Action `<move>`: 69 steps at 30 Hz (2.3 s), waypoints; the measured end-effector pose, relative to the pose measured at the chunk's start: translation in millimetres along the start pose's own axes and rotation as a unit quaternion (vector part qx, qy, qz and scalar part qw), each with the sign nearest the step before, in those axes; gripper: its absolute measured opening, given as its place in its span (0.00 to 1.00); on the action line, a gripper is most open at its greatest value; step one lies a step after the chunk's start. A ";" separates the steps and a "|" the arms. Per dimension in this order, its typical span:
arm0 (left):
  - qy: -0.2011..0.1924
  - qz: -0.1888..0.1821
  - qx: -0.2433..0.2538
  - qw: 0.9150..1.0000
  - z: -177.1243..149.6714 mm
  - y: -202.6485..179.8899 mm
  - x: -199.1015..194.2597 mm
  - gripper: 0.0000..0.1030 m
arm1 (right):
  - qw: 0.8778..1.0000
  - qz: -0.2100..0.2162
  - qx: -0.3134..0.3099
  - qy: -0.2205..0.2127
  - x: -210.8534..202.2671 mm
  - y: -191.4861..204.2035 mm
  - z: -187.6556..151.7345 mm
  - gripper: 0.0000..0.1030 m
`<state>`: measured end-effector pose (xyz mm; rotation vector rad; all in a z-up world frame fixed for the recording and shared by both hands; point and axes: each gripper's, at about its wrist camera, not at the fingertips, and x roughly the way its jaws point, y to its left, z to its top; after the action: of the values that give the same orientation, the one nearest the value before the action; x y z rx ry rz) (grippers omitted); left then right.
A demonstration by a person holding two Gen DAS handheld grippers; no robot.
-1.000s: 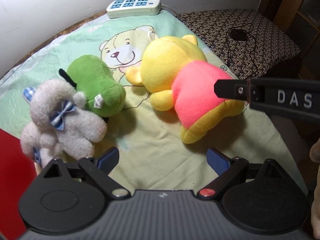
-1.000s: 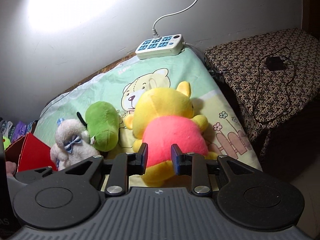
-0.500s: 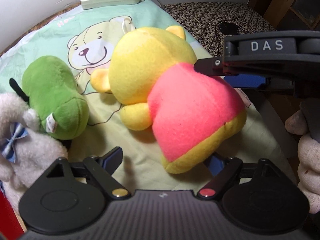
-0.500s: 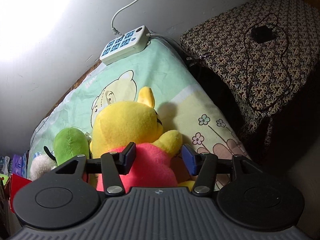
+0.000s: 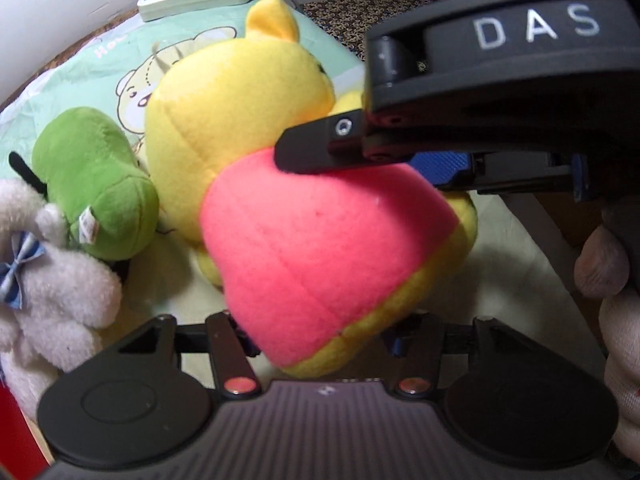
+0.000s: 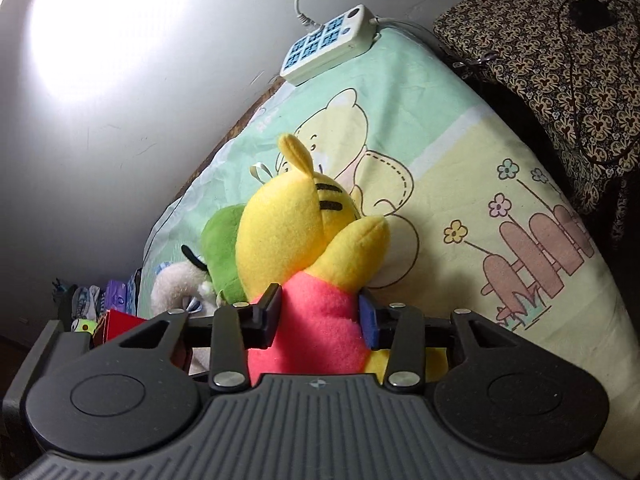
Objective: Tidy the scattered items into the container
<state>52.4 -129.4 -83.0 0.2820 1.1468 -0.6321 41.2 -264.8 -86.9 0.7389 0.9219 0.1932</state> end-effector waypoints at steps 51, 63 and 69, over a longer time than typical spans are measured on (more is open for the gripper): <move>-0.092 -0.007 -0.099 0.991 -189.1 99.5 -144.0 0.93 | 0.972 -0.041 -0.203 0.114 30.1 100.6 -129.6 0.55; -0.025 0.019 -0.173 0.984 -173.8 113.5 -97.3 0.85 | 0.969 0.020 -0.173 0.174 68.5 99.1 -124.9 0.64; -0.011 0.027 -0.200 0.979 -166.5 119.6 -86.3 0.87 | 0.962 0.029 -0.194 0.189 83.1 106.5 -125.6 0.62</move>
<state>-24.7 79.2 -84.0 -0.0373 1.2128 -0.3434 9.8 -86.0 -119.5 0.3678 1.1803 0.5661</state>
